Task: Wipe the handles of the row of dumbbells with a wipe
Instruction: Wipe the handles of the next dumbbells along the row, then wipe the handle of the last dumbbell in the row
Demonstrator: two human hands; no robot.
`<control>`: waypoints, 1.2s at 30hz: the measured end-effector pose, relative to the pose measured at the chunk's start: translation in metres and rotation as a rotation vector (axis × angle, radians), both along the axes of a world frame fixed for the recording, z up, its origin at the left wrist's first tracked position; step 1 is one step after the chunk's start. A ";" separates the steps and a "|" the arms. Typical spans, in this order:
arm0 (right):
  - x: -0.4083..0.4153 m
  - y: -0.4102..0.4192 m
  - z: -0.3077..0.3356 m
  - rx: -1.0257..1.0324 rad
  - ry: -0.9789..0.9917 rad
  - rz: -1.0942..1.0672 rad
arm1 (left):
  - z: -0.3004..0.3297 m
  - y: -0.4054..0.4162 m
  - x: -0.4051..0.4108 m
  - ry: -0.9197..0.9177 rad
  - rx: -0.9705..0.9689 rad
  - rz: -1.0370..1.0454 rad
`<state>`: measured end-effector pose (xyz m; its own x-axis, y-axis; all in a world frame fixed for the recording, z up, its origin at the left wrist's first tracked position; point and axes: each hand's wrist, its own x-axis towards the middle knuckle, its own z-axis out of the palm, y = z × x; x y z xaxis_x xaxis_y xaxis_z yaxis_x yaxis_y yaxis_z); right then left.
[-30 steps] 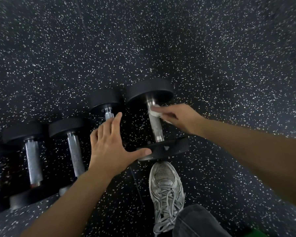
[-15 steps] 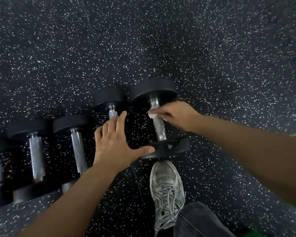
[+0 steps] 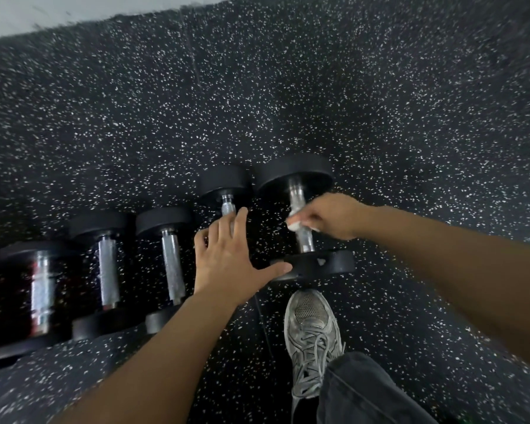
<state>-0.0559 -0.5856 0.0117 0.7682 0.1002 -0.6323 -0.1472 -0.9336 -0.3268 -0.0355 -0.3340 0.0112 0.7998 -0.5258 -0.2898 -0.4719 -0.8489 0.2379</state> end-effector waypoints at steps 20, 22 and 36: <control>0.042 0.244 0.333 0.452 -0.564 0.028 | 0.303 0.288 0.027 -0.464 -0.144 0.123; 0.038 0.284 0.359 0.481 -0.595 0.069 | 0.331 0.329 0.010 -0.483 -0.164 0.155; 0.002 0.504 0.384 0.373 -0.642 0.340 | 0.371 0.528 -0.082 -0.448 -0.097 0.504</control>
<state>-0.0536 -0.0820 0.3962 0.8592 0.5099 0.0413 0.4459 -0.7069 -0.5490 -0.1174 0.1944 0.3824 0.9856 -0.0647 0.1563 -0.0954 -0.9757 0.1973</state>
